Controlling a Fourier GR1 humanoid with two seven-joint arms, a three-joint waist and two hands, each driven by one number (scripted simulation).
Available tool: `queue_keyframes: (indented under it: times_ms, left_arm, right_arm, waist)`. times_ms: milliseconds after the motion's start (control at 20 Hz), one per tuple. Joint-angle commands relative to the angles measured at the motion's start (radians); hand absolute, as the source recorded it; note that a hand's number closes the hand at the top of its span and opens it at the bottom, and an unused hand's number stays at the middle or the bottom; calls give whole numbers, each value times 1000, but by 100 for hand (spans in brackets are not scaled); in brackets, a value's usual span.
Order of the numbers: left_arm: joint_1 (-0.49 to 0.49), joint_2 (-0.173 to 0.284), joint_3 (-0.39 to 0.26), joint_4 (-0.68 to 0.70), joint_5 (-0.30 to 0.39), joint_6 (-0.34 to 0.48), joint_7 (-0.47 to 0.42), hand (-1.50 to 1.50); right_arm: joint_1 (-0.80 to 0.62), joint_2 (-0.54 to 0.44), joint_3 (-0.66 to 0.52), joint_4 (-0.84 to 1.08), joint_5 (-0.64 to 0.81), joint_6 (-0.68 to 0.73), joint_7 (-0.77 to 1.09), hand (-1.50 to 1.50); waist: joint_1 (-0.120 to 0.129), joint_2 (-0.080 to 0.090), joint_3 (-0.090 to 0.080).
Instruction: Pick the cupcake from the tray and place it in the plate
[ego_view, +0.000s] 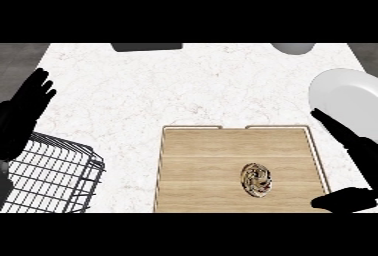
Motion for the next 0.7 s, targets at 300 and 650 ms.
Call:
queue_keyframes:
  times_ms: [300, 650]
  left_arm:
    - [133, -167, -150, 47, 25, 23, 15, 0]
    - [126, -168, -167, 46, 21, 31, 8, 0]
  right_arm:
    - [14, 72, 126, -72, 67, -4, 176, -150]
    - [-6, 100, 195, -85, 185, -25, 265, -150]
  waist:
    - [14, 28, -48]
    - [12, 29, -49]
